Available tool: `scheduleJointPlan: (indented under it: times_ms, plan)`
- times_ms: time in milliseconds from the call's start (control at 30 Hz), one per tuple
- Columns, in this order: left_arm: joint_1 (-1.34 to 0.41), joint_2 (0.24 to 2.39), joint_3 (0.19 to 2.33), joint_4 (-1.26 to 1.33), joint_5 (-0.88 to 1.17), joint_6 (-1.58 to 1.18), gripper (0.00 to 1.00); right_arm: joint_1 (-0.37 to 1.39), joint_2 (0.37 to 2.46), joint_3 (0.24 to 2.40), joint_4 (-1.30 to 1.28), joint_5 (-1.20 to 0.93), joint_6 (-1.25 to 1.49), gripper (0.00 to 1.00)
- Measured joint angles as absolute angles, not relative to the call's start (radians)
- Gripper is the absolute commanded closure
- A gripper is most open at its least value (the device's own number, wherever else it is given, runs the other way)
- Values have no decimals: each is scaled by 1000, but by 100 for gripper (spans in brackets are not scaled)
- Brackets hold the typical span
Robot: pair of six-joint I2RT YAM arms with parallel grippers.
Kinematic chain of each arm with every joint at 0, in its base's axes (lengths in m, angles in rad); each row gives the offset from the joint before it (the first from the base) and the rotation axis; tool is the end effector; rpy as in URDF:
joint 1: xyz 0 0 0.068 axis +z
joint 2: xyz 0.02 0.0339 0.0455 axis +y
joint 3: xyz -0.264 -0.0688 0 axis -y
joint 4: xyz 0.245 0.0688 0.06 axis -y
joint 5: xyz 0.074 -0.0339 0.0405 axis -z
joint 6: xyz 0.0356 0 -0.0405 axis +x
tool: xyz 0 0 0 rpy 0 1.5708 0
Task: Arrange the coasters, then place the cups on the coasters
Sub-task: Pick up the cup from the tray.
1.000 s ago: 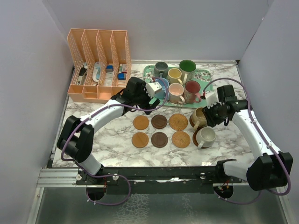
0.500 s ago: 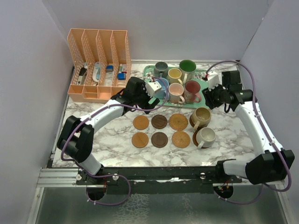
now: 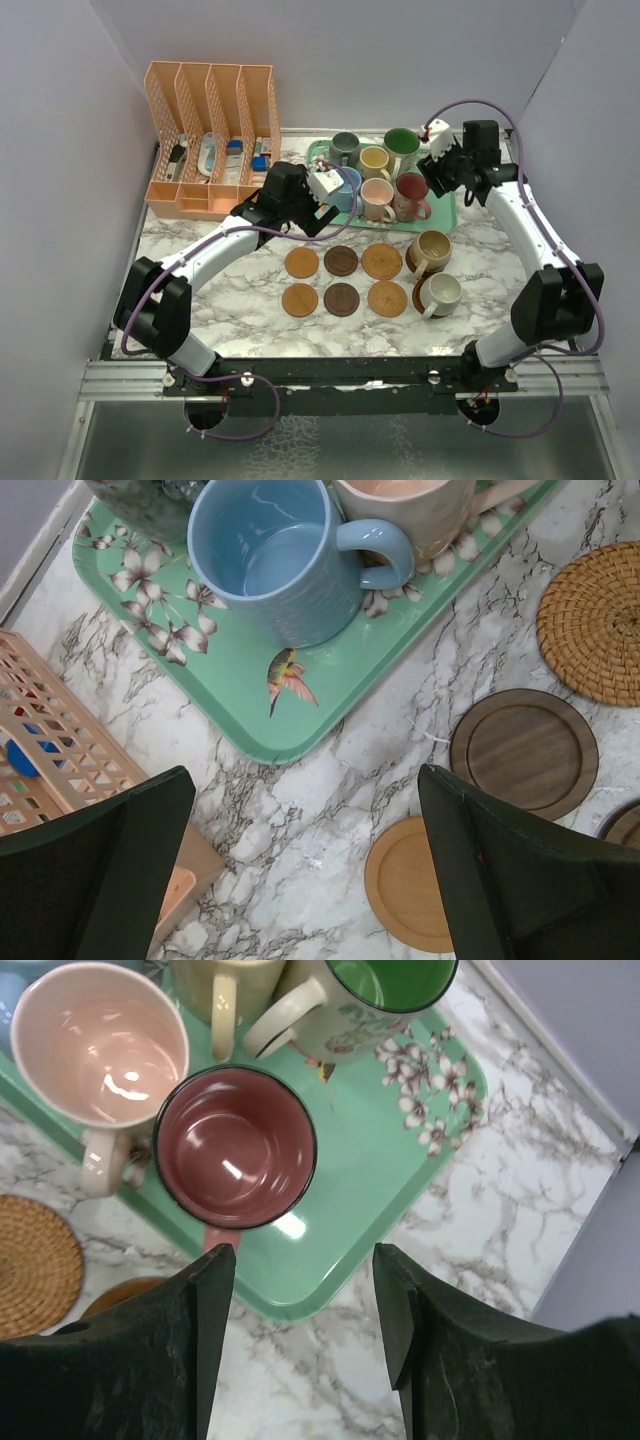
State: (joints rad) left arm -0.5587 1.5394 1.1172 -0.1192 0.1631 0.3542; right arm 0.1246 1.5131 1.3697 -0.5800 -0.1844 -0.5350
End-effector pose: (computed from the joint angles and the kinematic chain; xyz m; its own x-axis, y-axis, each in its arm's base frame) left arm 0.2965 -0.1922 0.2755 -0.1875 0.5208 -0.8328 0.7528 0.6208 0.2188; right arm 0.3341 0.0484 0.3293 -0.4332 -0.5594 -0.7067 -0.5573 0.7825 -0.2777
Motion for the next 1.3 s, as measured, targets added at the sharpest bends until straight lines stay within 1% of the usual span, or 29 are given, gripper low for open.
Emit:
scheduleJointPlan:
  times_ms: [100, 167, 367, 567, 767, 1033, 1167, 1300]
  plan:
    - [-559, 1535, 1115, -118, 163, 358, 1, 125, 1587, 1426, -577, -194, -563, 30]
    - [-558, 1535, 1111, -115, 164, 358, 1, 125, 1619, 1452, -568, -201, -574, 26]
    - [-559, 1535, 1103, -114, 164, 359, 1, 125, 1692, 1533, -564, -225, -582, 21]
    - [-559, 1530, 1103, -113, 168, 359, 1, 125, 1753, 1607, -597, -274, -639, 21]
    - [-559, 1530, 1103, -113, 171, 359, 1, 125, 1806, 1674, -708, -331, -755, 22]
    - [-559, 1530, 1103, -113, 176, 359, 1, 125, 1902, 1713, -780, -343, -845, 23]
    - [-559, 1530, 1103, -113, 179, 359, 1, 125, 1957, 1758, -806, -348, -872, 25]
    - [-559, 1530, 1103, -113, 185, 359, 1, 125, 2004, 1823, -847, -368, -897, 28]
